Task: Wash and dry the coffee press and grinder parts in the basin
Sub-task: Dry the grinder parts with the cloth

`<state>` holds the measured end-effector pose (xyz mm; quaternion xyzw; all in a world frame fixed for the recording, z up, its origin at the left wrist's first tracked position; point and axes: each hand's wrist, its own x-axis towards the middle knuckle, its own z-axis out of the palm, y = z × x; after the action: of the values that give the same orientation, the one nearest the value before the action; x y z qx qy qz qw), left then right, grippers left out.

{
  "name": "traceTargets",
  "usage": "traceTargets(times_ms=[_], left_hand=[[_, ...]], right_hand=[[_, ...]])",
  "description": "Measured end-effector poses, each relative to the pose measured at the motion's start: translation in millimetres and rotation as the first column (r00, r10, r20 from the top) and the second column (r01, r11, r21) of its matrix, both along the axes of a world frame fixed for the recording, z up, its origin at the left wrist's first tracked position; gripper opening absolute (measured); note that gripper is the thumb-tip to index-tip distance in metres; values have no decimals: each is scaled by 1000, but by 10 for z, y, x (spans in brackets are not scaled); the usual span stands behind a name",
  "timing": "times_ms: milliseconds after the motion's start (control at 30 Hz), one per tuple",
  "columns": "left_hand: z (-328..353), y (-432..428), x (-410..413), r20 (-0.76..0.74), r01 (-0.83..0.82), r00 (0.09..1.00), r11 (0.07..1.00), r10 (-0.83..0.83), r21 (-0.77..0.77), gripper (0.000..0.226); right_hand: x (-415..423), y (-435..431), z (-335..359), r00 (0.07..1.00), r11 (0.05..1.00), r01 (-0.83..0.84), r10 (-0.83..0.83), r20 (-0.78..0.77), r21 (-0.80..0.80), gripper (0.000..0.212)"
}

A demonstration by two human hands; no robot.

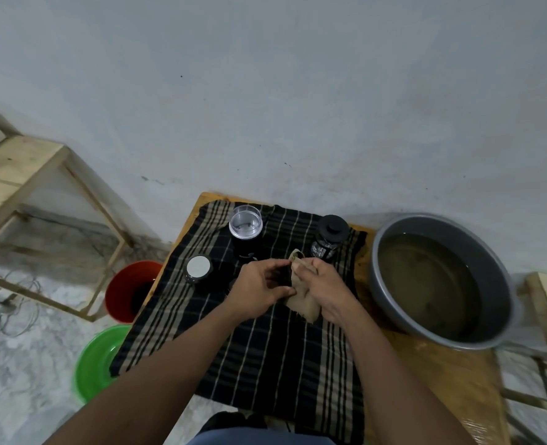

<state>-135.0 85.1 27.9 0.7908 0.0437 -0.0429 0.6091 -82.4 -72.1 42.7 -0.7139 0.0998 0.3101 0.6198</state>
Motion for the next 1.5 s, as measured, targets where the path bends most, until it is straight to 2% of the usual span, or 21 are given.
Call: traceTargets(times_ms=[67,133,200,267,333,433,500,567,600,667,733,800,900,1033,1067,1133,1200,1267,1300,1400,1500], left_hand=[[-3,-17,9,20,5,1000,1000,-5,25,57],[-16,-54,-4,15,5,1000,999,-6,50,56],[-24,-88,1,-16,-42,999,999,42,25,52],[24,-105,23,-99,-160,983,983,152,-87,40],[107,-97,31,-241,-260,951,925,195,-278,26],[144,-126,0,-391,-336,907,832,158,-442,25],[141,-170,-19,-391,-338,907,826,158,-451,27],[131,-206,-24,-379,-331,910,842,166,-426,27],[129,-210,-19,-365,-322,915,854,171,-408,27],[121,-178,-11,-313,-283,934,892,173,-352,27],[120,-118,-9,-242,-204,961,935,134,-290,34],[125,-88,-21,-191,-125,978,961,78,-247,45],[117,-99,-22,-136,-95,988,980,72,-174,56],[75,-129,1,-105,-106,990,992,99,-69,50],[87,-141,7,-127,-118,986,988,105,-95,46],[116,-152,32,-243,-228,956,934,162,-274,33],[171,-168,67,-402,-352,899,828,171,-436,27],[210,-157,109,-491,-398,859,790,144,-465,33],[212,-142,122,-509,-402,850,788,133,-466,36],[212,-150,115,-506,-422,849,775,155,-471,35],[158,-196,92,-492,-442,849,767,192,-464,28]], right_hand=[[35,8,14,999,999,-6,9,44,-47,14],[49,61,37,995,981,25,-5,104,-191,23],[22,74,22,985,966,155,-136,104,-208,28],[-24,26,8,972,972,234,-234,9,-27,25],[-70,-18,-20,988,986,147,-150,38,83,25],[-97,7,-21,972,999,24,-18,234,-24,24],[-91,74,12,924,981,61,14,383,-184,18],[-87,68,-2,928,961,147,-52,368,-234,25],[-72,49,-15,951,972,172,-121,284,-163,26],[-56,-25,-21,985,988,155,-155,82,6,22],[-47,-106,-2,994,992,104,-106,29,70,25],[-24,-141,-8,992,991,111,-115,57,69,28],[-31,-79,10,976,991,134,-135,169,18,17],[-58,-14,16,921,960,177,-83,380,-218,26],[-47,-23,18,921,953,213,-122,370,-215,29],[-38,-24,11,932,954,293,-271,242,-59,32],[-37,-25,25,958,972,230,-235,164,46,30],[-58,-29,23,973,998,66,-69,219,19,34],[-68,-27,26,967,999,39,-35,254,-11,33],[-53,26,31,937,987,108,-61,343,-120,19],[-63,86,6,921,956,251,-189,339,-149,31]])
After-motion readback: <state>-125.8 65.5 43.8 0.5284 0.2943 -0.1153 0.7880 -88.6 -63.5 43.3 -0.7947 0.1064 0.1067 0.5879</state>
